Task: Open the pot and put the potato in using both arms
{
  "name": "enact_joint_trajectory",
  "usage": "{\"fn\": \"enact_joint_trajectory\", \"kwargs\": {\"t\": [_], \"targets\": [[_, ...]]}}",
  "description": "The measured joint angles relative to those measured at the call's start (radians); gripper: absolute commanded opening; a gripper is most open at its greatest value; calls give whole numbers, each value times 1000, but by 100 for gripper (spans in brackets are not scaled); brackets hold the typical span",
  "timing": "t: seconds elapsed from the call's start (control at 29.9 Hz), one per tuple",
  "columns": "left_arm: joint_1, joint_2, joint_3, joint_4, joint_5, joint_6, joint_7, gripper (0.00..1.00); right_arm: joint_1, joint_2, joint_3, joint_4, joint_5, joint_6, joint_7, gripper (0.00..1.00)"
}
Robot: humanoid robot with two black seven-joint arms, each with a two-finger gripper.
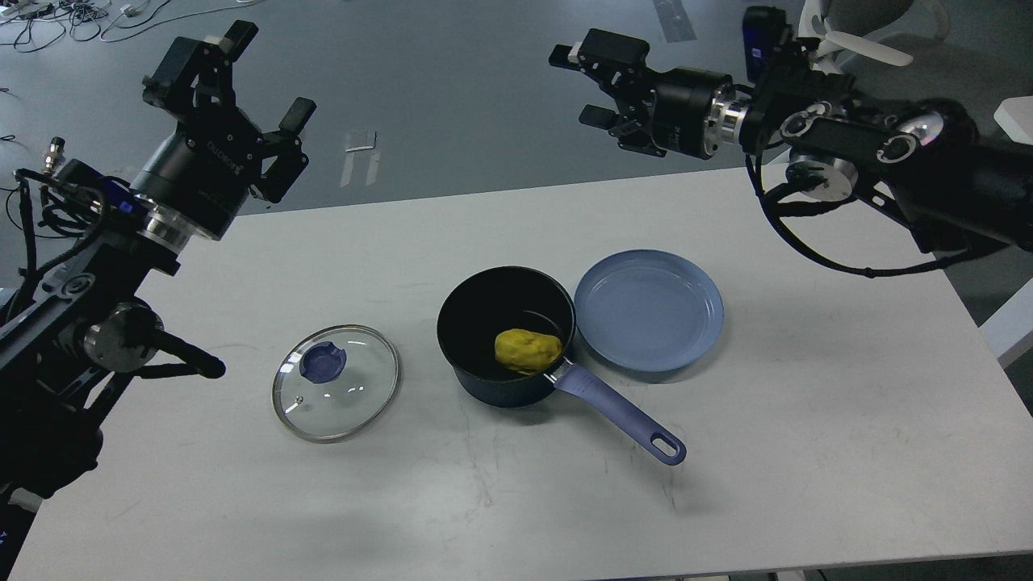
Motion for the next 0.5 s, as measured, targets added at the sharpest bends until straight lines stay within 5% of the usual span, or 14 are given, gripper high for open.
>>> {"fn": "enact_joint_trajectory", "kwargs": {"t": [0.27,0.5], "targets": [[47,-144,-43,80,2,2,4,98,-311,-37,416,-33,182,11,0,100],[48,-203,-46,145,2,2,15,98,-437,-3,515,-46,216,17,0,100]]}}
